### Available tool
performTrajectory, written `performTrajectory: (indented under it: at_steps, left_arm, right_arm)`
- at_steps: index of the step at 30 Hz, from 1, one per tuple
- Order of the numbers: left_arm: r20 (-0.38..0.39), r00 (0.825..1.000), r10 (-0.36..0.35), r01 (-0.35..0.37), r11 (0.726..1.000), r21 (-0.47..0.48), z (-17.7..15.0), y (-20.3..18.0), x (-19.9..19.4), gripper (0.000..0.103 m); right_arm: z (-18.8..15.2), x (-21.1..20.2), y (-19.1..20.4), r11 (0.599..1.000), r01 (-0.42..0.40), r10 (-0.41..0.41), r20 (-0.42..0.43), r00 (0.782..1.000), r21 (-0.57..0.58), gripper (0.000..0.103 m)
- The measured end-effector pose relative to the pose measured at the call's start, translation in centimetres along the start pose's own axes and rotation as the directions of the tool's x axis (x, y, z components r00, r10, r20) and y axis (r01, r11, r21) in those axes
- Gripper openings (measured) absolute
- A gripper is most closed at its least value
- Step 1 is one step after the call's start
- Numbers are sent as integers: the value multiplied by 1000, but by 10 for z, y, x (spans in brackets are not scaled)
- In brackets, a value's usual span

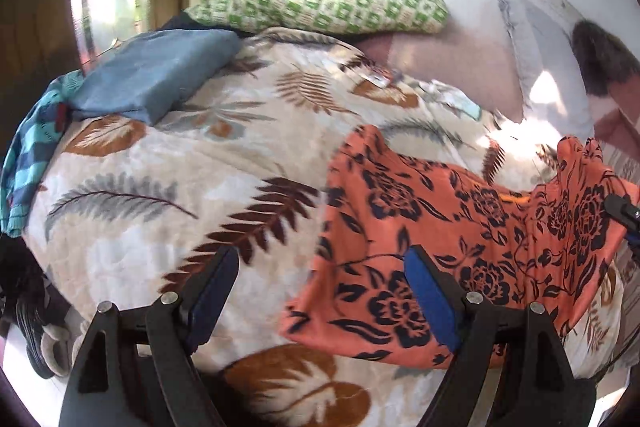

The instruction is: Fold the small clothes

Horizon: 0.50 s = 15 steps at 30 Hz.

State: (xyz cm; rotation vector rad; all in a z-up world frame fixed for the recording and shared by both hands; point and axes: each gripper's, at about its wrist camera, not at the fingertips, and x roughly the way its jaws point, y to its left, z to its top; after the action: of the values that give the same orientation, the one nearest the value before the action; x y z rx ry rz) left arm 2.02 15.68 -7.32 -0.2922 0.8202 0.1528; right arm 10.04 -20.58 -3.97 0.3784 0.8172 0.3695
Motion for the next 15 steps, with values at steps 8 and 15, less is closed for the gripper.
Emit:
performTrajectory:
  at_steps: [8, 15]
  left_arm:
    - [12, 995, 104, -101, 980, -171, 0, 96, -24, 86]
    - [4, 999, 49, -48, 989, -141, 6, 80, -24, 86]
  right_arm:
    - [-88, 161, 117, 971, -175, 104, -370, 923, -165, 33]
    - [-111, 145, 118, 928, -326, 234, -396, 888, -183, 84]
